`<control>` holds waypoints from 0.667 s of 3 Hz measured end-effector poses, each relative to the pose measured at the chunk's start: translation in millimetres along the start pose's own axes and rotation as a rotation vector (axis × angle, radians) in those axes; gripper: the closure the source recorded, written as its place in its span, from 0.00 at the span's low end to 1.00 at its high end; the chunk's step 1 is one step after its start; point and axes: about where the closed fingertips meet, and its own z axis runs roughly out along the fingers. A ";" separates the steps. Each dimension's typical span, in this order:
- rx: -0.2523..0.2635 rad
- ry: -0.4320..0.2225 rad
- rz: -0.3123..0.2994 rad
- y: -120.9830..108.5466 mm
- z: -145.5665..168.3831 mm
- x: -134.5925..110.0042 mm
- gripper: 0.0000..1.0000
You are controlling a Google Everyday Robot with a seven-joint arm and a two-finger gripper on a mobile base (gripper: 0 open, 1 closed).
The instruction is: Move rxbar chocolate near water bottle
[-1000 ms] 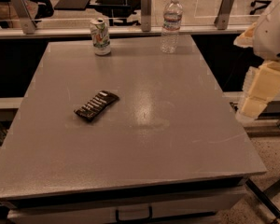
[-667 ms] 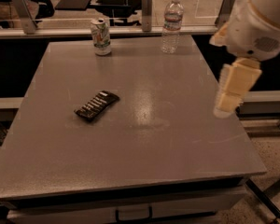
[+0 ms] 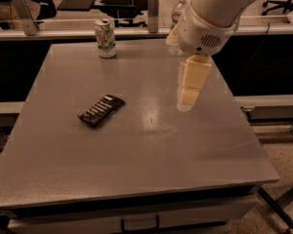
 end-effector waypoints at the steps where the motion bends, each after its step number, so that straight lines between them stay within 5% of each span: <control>1: -0.032 -0.015 -0.086 -13.7 24.8 -28.8 0.00; 2: -0.093 -0.014 -0.199 -21.2 64.7 -64.9 0.00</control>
Offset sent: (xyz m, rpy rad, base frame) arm 0.0359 0.1134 -0.0564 -0.0714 0.0583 0.3039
